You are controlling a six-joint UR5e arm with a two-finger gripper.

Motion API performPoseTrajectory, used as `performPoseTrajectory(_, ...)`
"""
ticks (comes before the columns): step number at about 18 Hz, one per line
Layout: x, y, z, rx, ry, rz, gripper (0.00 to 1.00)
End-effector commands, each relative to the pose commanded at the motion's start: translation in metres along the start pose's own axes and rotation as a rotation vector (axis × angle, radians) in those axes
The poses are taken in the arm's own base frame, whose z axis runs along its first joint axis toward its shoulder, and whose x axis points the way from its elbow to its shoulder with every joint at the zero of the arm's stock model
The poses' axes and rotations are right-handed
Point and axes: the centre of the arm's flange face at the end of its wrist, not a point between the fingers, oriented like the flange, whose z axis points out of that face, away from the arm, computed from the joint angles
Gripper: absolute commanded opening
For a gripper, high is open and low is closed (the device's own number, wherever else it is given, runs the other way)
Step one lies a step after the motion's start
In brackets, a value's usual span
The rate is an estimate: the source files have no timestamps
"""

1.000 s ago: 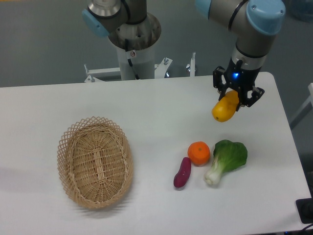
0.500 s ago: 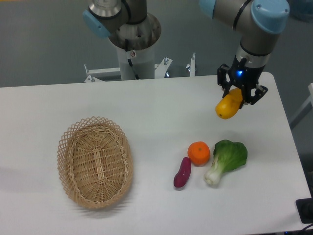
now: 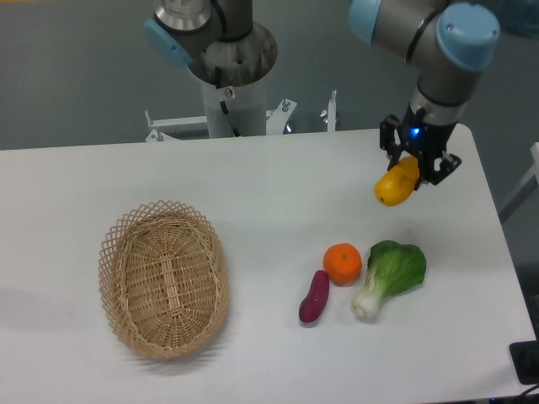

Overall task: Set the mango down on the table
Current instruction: 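Lower the held yellow mango onto the table beside the orange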

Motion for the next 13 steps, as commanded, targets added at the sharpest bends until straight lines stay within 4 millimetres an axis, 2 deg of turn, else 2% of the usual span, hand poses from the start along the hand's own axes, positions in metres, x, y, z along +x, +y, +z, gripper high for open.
performPoseTrajectory(7, 0.023, -0.007, 0.048, -0.004, 0.051, 0.003, 0.37)
performPoseTrajectory(10, 0.031, -0.011, 0.061, -0.005, 0.057, -0.001, 0.37)
performPoseTrajectory(13, 0.032, -0.013, 0.066, -0.005, 0.057, -0.003, 0.37)
